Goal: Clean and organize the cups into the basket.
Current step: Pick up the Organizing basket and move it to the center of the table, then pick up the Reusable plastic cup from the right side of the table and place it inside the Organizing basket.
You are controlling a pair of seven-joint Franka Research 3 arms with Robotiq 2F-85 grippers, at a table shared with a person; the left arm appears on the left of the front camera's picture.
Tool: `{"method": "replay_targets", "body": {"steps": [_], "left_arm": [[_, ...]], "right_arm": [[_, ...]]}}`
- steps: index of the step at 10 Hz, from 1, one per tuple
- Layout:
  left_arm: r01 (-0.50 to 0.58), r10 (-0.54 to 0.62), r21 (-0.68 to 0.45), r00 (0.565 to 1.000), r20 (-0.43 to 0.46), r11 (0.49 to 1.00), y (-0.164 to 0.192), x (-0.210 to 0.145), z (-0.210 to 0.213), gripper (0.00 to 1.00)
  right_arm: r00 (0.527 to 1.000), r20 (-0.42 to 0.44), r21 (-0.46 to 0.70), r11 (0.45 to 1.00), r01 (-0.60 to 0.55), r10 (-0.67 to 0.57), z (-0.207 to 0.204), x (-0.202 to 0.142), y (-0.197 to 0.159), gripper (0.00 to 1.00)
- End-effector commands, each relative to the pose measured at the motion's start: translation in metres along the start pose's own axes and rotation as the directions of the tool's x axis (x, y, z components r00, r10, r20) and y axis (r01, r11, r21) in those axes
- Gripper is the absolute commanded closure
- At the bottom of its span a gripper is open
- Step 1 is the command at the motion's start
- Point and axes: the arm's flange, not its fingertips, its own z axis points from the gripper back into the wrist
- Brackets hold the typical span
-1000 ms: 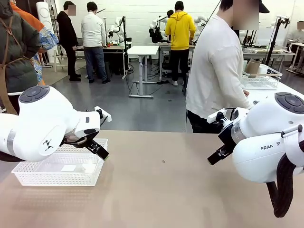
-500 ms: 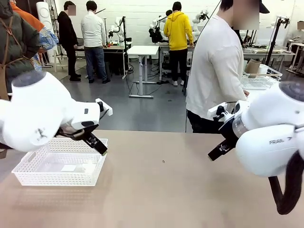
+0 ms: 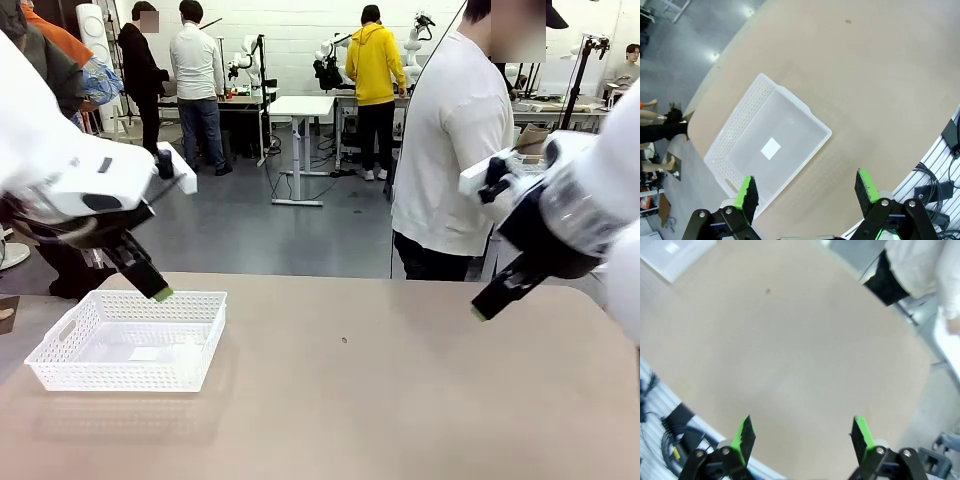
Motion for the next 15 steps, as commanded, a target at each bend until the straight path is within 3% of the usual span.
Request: {"method": "replay_targets", "body": {"steps": [1,2,4,5,6,7,8,10,11,12,13,14,15], "left_arm": [[0.027,-0.029,0.084,0.999,0.019,0.996,-0.004,-0.001,-0.002,0.00],[0.000,0.000,0.000,1.000,0.000,1.000,0.000,0.000,0.000,0.00],[0.000,0.000,0.000,1.000,0.000,1.000,0.000,0.000,0.000,0.00],[0.010,-0.010,0.025,1.000,0.013,1.000,0.000,-0.001,0.009,0.00],[-0.118,0.137,-0.201,0.987,0.084,0.972,0.020,-0.002,0.002,0.00],[-0.204,0.358,-0.573,0.918,0.169,0.793,0.048,-0.010,0.008,0.00],[-0.201,0.528,-0.798,0.832,0.167,0.568,0.071,-0.019,0.008,0.00],[-0.255,0.719,-0.928,0.694,0.020,0.272,0.108,-0.045,-0.019,0.00],[-0.318,0.765,-0.927,0.642,-0.055,0.200,0.128,-0.060,-0.034,0.00],[-0.426,0.788,-0.889,0.599,-0.140,0.166,0.148,-0.082,-0.055,0.00],[-0.488,0.820,-0.863,0.542,-0.184,0.128,0.163,-0.106,-0.065,0.00],[-0.522,0.825,-0.849,0.516,-0.233,0.087,0.175,-0.129,-0.069,0.00],[-0.560,0.847,-0.824,0.476,-0.237,0.084,0.187,-0.149,-0.067,0.00]], "right_arm": [[0.999,0.050,-0.095,0.995,0.010,-0.006,0.013,-0.047,0.016,0.00],[1.000,0.000,0.000,1.000,0.000,0.000,0.000,0.000,0.000,0.00],[1.000,0.000,0.000,1.000,0.000,0.000,0.000,0.000,0.000,0.00],[1.000,0.021,-0.034,0.999,0.006,-0.005,0.027,-0.011,0.005,0.00],[0.993,0.068,0.338,0.938,0.071,-0.100,0.031,-0.012,-0.019,0.00],[0.961,0.097,0.636,0.759,0.142,-0.261,0.036,-0.018,-0.057,0.00],[0.931,0.082,0.787,0.596,0.158,-0.355,0.030,-0.028,-0.091,0.00],[0.843,0.032,0.909,0.366,0.198,-0.537,0.008,-0.057,-0.154,0.00],[0.787,-0.018,0.937,0.264,0.228,-0.617,-0.008,-0.074,-0.183,0.00],[0.714,-0.078,0.942,0.183,0.282,-0.696,-0.027,-0.099,-0.216,0.00],[0.656,-0.123,0.936,0.132,0.326,-0.745,-0.041,-0.122,-0.238,0.00],[0.624,-0.147,0.933,0.101,0.345,-0.767,-0.049,-0.147,-0.255,0.00],[0.596,-0.160,0.920,0.100,0.379,-0.787,-0.053,-0.169,-0.266,0.00]]}}
